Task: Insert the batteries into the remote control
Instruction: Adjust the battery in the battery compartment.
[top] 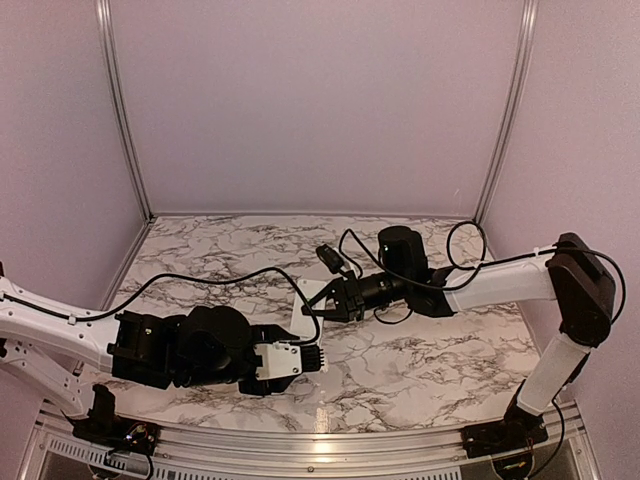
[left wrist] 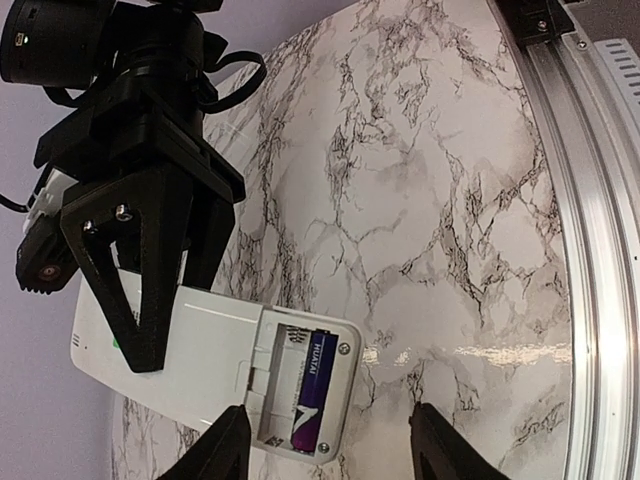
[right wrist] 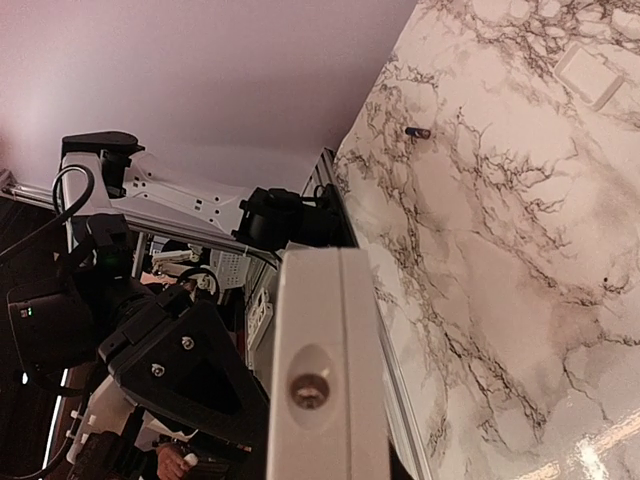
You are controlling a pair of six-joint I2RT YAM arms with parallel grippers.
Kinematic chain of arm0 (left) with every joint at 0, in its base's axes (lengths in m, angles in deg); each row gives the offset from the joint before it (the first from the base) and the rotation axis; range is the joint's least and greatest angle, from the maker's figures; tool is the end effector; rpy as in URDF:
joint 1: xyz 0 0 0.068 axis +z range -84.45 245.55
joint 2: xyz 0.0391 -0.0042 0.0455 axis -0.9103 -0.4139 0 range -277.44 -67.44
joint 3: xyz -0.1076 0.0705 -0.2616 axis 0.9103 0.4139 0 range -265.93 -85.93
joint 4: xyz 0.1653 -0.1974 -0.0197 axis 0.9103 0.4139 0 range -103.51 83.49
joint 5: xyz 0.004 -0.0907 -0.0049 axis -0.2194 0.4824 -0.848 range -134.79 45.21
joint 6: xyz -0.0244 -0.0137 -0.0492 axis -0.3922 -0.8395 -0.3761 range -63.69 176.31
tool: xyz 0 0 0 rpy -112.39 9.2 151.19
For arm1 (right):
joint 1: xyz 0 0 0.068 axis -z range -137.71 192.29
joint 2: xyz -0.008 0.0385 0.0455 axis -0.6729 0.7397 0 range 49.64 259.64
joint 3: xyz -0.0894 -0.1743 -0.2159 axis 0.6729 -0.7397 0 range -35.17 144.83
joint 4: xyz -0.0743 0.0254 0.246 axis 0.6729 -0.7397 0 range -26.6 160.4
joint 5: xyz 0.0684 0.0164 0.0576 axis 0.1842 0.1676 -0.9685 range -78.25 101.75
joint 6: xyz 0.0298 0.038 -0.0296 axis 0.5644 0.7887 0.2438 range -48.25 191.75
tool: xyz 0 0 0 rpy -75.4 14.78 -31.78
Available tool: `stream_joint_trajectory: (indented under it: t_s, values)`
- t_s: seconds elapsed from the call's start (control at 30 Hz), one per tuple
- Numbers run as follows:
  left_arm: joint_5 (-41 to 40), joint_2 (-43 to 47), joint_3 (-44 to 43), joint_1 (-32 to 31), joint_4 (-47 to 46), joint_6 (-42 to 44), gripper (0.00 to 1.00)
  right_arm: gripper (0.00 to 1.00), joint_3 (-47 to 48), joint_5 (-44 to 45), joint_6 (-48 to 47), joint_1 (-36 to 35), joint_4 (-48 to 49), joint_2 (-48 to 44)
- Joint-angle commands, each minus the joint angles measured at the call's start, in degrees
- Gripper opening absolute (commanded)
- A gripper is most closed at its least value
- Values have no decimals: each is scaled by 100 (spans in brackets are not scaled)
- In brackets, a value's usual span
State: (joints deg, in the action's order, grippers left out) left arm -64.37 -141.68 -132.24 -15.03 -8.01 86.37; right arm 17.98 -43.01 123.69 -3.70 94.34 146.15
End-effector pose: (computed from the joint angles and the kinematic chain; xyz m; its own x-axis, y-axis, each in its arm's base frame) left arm 0.0585 -0.2716 0.2647 0.3647 0.6859 -0.6297 0.8100 0.0999 0.5779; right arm 0.2270 0.2815 0.2404 -0.8905 -0.2679 -0.3678 -0.4040 0.0937 0.9099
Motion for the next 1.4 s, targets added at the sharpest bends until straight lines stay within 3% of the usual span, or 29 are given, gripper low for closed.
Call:
stream_joint_trajectory:
  t_s: [0.0, 0.33, 0.83, 0.87, 1.07, 1.37]
  values:
    - [-204, -152, -242, -37, 147, 242, 56, 0, 81, -109, 55, -92, 214, -5]
    - [-88, -342, -313, -37, 188, 423, 45, 0, 117, -164, 159, -122, 291, 12]
    - [-152, -465, -333, -37, 467, 496, 16, 0, 135, -263, 306, -120, 445, 59]
    - [-159, -456, -340, -37, 482, 477, 18, 0, 135, -256, 290, -120, 440, 61]
    - [-221, -129, -352, -1, 546, 41, 53, 0, 135, -205, 105, -86, 317, 94]
    - [-37, 1129, -371, 794, 2028, -1037, 65, 0, -140, -60, -384, 401, 147, 47]
